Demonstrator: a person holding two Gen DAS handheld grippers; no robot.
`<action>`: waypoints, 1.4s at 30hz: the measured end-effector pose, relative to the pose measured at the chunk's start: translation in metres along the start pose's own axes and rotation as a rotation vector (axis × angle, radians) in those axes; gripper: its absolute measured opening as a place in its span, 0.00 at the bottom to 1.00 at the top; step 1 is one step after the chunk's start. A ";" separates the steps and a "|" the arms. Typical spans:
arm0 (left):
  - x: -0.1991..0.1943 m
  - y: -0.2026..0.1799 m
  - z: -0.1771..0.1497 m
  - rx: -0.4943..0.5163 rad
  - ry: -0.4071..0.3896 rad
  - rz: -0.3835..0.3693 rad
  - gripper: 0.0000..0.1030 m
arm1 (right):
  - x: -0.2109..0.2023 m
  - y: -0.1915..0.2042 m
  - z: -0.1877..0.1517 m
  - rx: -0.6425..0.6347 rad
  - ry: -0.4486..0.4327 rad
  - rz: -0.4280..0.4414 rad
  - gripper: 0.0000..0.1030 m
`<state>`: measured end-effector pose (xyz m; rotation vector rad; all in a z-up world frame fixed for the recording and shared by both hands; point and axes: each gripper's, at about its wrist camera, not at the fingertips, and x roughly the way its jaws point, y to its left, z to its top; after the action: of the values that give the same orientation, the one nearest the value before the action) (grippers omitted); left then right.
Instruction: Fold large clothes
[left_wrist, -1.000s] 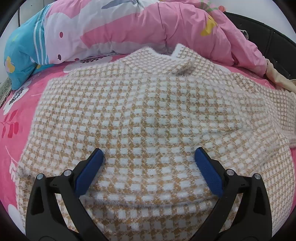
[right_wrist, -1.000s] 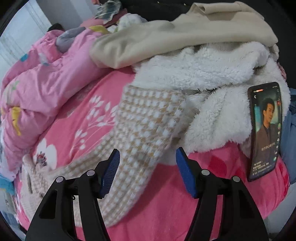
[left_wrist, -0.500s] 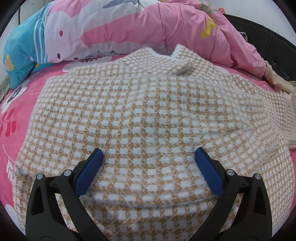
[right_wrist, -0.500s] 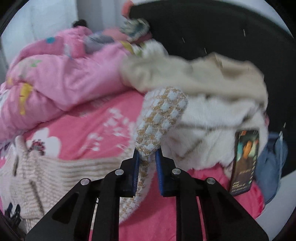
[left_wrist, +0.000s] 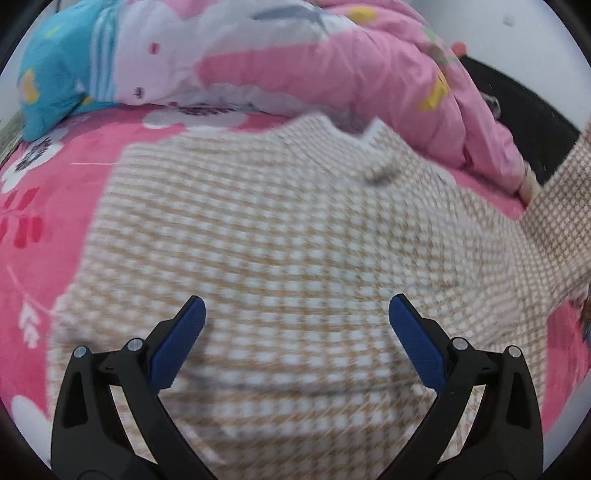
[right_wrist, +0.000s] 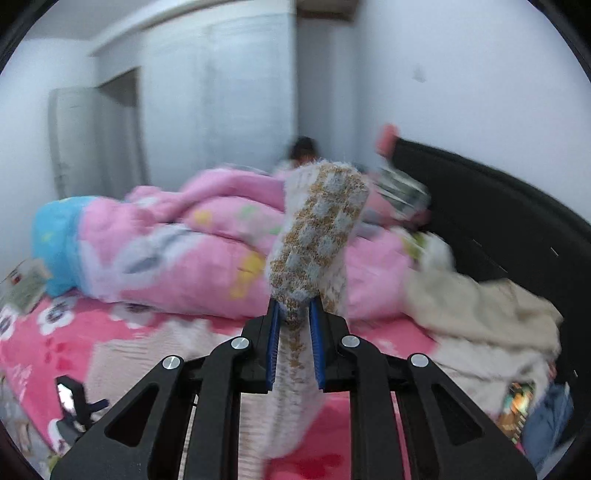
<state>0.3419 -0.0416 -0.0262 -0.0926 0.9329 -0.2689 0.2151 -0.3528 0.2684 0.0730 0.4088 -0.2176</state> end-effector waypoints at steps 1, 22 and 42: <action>-0.008 0.007 0.003 -0.008 -0.009 0.004 0.94 | 0.000 0.023 0.002 -0.021 -0.010 0.042 0.15; -0.096 0.134 0.004 -0.099 -0.081 -0.112 0.79 | 0.144 0.146 -0.150 -0.009 0.480 0.545 0.48; -0.025 0.087 0.083 -0.117 -0.042 -0.120 0.06 | 0.208 -0.071 -0.207 0.394 0.523 0.350 0.48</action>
<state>0.4109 0.0462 0.0261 -0.2618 0.9021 -0.3220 0.3053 -0.4393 -0.0070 0.5927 0.8596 0.0756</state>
